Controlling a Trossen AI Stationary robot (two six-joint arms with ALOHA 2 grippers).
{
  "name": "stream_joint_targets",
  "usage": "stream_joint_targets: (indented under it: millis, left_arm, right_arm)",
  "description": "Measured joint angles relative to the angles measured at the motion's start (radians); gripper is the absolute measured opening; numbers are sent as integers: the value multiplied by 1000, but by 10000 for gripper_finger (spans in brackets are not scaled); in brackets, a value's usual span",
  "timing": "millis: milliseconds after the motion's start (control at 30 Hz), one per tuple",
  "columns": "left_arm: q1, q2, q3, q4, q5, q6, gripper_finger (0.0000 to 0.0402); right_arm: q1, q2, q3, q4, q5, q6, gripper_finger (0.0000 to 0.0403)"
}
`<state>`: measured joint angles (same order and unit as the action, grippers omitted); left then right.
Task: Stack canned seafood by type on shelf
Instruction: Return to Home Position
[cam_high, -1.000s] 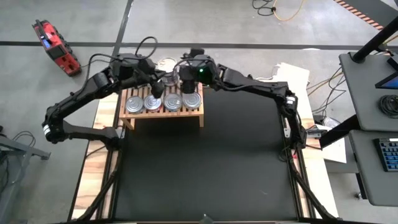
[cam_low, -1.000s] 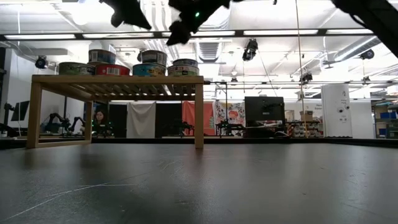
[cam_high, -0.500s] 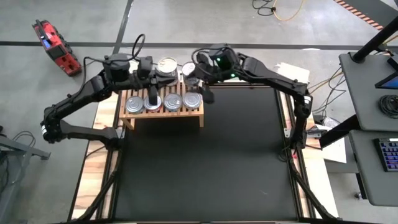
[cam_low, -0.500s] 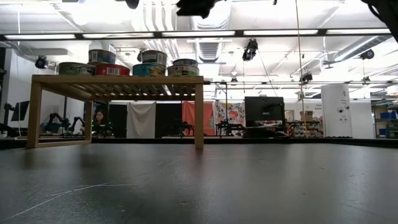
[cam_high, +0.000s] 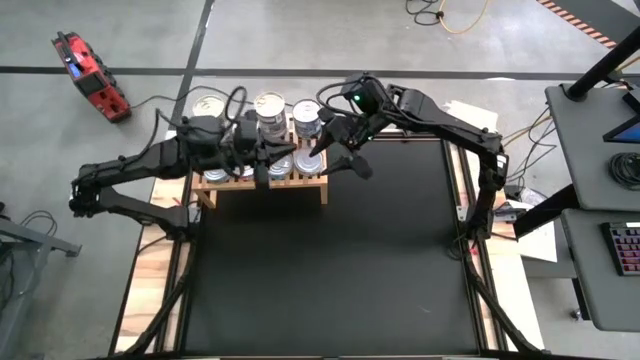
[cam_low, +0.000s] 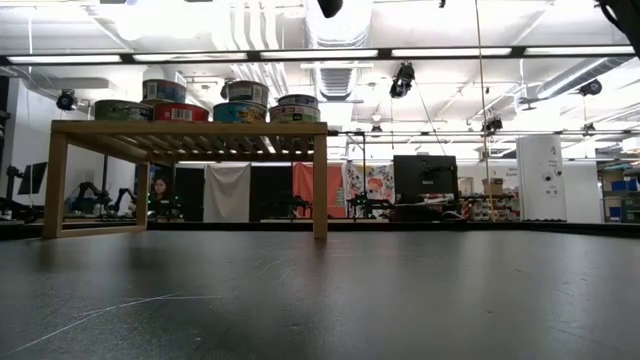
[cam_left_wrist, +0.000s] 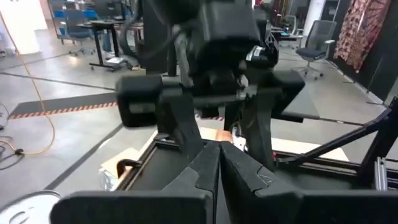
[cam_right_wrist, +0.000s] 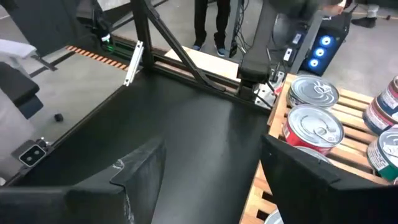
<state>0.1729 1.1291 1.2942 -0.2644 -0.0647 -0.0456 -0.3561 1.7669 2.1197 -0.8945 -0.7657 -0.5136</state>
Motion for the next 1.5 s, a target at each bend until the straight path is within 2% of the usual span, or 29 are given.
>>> stream_joint_targets:
  millis: [133,233,333,467,667,800,933,1167,1233,1367,1500]
  left_arm:
    - [-9,31,0,-9,-1,-23,0]
    - [-12,56,-1,-26,60,-96,0]
    - [-17,68,-2,16,93,-75,0]
    - [-15,54,-2,105,91,-42,0]
    - [-15,8,-2,137,92,-1,0]
    - [-15,-7,-2,140,92,-5,0]
    - [-16,-9,-2,141,92,-16,0]
    - [-16,-3,-2,162,93,13,0]
    - [-15,-10,-2,162,102,30,0]
    - [-15,-39,-2,159,130,40,0]
    - [-15,-88,-30,162,145,40,0]
  right_arm:
    - [0,-27,-1,4,-2,3,259]
    - [2,-52,-2,10,-11,4,266]
    - [7,-79,-3,18,-53,0,273]
    - [14,-112,-26,19,-55,0,280]
    - [14,-202,-132,86,-47,32,291]
    - [13,-312,-275,246,-27,87,298]
    - [14,-439,-471,446,101,166,305]
    - [9,-606,-824,830,150,338,316]
    - [8,-645,-912,920,205,398,318]
    - [-10,-732,-1072,1027,315,446,323]
    - [-32,-818,-1193,1066,348,498,327]
